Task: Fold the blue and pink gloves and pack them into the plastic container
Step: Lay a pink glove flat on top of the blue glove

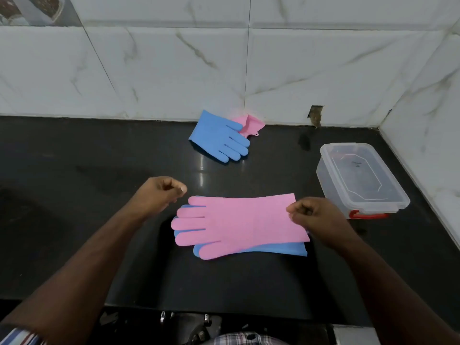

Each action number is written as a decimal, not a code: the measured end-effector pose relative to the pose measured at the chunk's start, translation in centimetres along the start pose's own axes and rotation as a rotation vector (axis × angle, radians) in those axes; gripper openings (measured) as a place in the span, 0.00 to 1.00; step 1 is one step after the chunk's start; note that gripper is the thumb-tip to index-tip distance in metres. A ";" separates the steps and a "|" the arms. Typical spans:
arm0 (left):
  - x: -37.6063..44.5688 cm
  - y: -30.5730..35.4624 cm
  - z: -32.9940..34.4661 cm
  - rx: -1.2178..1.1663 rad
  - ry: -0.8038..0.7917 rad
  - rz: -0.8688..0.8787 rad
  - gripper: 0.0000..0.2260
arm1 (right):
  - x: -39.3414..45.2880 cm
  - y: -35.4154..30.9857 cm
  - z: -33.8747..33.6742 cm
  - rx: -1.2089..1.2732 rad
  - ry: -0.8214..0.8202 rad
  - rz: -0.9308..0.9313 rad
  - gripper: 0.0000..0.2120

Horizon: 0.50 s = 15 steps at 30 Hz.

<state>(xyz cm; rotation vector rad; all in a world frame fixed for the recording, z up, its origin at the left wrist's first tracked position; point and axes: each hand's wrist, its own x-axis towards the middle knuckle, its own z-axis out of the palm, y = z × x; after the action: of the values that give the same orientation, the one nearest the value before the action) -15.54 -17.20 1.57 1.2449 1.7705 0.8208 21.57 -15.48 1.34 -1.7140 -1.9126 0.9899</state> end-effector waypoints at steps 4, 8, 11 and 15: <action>0.1 -1.5 0.9 0.258 0.006 -0.055 0.02 | 1.0 -0.9 2.5 -0.049 -0.036 -0.037 0.04; 0.0 -2.0 1.5 0.462 -0.045 -0.098 0.07 | 3.0 0.2 2.0 -0.138 0.125 0.042 0.15; -0.4 -2.3 2.0 0.507 -0.038 -0.098 0.09 | 4.0 1.4 1.7 -0.209 0.079 0.158 0.23; -0.6 -2.2 2.4 0.503 0.061 -0.082 0.03 | 4.7 1.6 1.7 -0.028 0.091 0.241 0.24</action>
<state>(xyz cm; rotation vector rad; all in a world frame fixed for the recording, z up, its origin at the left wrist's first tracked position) -14.22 -18.32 -1.25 1.4586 2.1427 0.3751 20.62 -11.31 -1.77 -2.0051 -1.6994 0.9539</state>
